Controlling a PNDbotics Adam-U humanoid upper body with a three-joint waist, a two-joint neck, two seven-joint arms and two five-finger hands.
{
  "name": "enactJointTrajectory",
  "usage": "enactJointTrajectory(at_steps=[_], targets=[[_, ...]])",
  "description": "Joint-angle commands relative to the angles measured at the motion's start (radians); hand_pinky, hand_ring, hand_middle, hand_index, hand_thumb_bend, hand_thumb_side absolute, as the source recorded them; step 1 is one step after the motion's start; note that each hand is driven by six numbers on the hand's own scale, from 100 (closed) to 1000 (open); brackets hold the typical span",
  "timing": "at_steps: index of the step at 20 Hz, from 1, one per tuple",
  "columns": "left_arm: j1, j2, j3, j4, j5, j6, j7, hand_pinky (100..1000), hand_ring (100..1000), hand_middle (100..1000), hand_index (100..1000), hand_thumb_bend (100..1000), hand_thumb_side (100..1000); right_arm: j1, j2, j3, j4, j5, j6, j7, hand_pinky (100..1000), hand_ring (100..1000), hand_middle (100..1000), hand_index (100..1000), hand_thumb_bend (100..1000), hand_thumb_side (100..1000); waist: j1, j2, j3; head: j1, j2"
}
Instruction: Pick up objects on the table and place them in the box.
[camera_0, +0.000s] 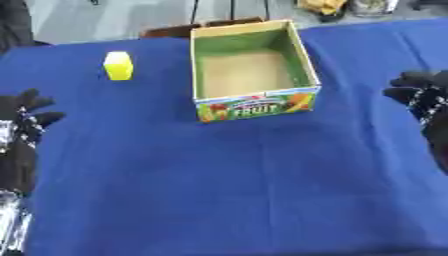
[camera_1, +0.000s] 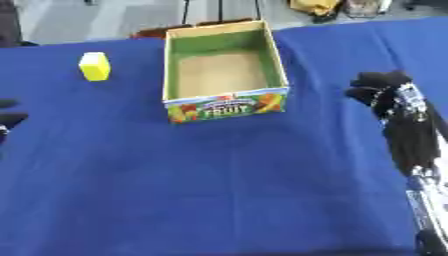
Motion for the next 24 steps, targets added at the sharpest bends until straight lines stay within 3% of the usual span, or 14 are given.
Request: enactJointTrajectory(at_steps=[1,9,14,18,19,21,24], targets=[[-0.016,0.043,0.009,-0.019,-0.014,-0.002,-0.001,871,657,693,852,696,789,-0.008,-0.013,-0.008,-0.008,0.001,-0.001,-0.001,903,738,708,787,100,931,-0.003,-0.016,-0.002,0.0,-0.003],[-0.042,0.114,0.013,-0.01,-0.047,-0.003,-0.01,871,665,703,857,659,725,-0.005,-0.014,-0.009,-0.006,0.003,-0.001,-0.002,903,738,707,787,100,931,-0.003,-0.019,-0.007,0.0,-0.004],[-0.092,0.229,0.01,0.03,-0.114,-0.001,-0.053,864,691,733,877,621,634,-0.001,-0.02,-0.009,-0.004,0.004,-0.001,0.0,902,738,707,787,100,932,0.007,-0.024,-0.005,0.0,-0.005],[-0.169,0.345,-0.036,0.13,-0.185,0.037,-0.121,841,718,758,902,639,562,0.006,-0.027,-0.008,-0.001,0.008,0.001,0.001,903,738,706,787,100,936,0.023,-0.028,-0.007,-0.006,-0.012],[-0.201,0.436,-0.043,0.19,-0.259,0.037,-0.162,834,729,767,911,655,551,0.005,-0.024,-0.005,-0.001,0.008,0.001,0.004,903,738,706,787,100,936,0.021,-0.028,-0.017,-0.002,-0.015],[-0.275,0.547,-0.051,0.328,-0.434,-0.011,-0.246,816,750,787,930,703,514,0.003,-0.021,0.0,-0.001,0.007,0.002,0.009,903,738,706,787,100,937,0.021,-0.027,-0.033,0.004,-0.019],[-0.388,0.608,-0.067,0.507,-0.644,-0.094,-0.31,802,786,819,954,753,476,0.003,-0.024,0.004,0.0,0.006,0.003,0.013,903,738,706,787,100,940,0.025,-0.027,-0.051,0.013,-0.021]])
